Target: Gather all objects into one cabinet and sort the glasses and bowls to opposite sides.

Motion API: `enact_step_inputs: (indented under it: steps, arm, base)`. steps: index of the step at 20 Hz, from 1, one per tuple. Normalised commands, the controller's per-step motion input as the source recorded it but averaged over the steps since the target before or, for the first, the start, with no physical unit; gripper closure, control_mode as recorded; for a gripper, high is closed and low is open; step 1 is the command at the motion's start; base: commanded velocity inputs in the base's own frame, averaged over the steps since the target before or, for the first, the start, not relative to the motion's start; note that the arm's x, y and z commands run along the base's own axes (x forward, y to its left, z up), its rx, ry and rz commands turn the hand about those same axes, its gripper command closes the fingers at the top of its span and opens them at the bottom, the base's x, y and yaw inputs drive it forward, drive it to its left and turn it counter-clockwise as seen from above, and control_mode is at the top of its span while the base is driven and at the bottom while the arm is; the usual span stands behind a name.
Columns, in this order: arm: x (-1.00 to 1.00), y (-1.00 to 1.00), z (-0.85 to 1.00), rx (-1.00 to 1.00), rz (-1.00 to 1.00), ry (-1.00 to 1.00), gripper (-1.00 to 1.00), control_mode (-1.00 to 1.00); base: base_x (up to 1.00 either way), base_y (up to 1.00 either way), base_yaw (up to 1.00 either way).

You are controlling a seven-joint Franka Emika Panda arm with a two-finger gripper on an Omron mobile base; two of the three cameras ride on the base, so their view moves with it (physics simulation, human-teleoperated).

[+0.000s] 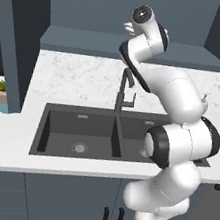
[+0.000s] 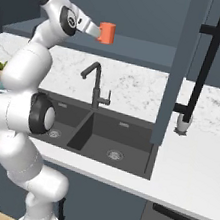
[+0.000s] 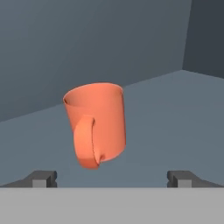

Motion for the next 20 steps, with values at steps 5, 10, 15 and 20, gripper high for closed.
enact_step_inputs:
  steps: [5, 10, 15, 20]
  arm:
    - [0.34, 0.0, 0.0, 0.0, 0.0, 0.01, -1.0, -1.0]
    - [0.14, 0.0, -0.01, 0.0, 0.0, 0.02, -1.0, -1.0]
    - [0.03, 0.0, -0.05, 0.0, 0.0, 0.03, -1.0, -1.0]
    - [0.16, 0.0, -0.05, 0.0, 0.0, 0.02, -1.0, -1.0]
  base:
    - [0.0, 0.0, 0.0]
    - [0.0, 0.0, 0.0]
    - [0.0, 0.0, 0.0]
    - [0.0, 0.0, 0.0]
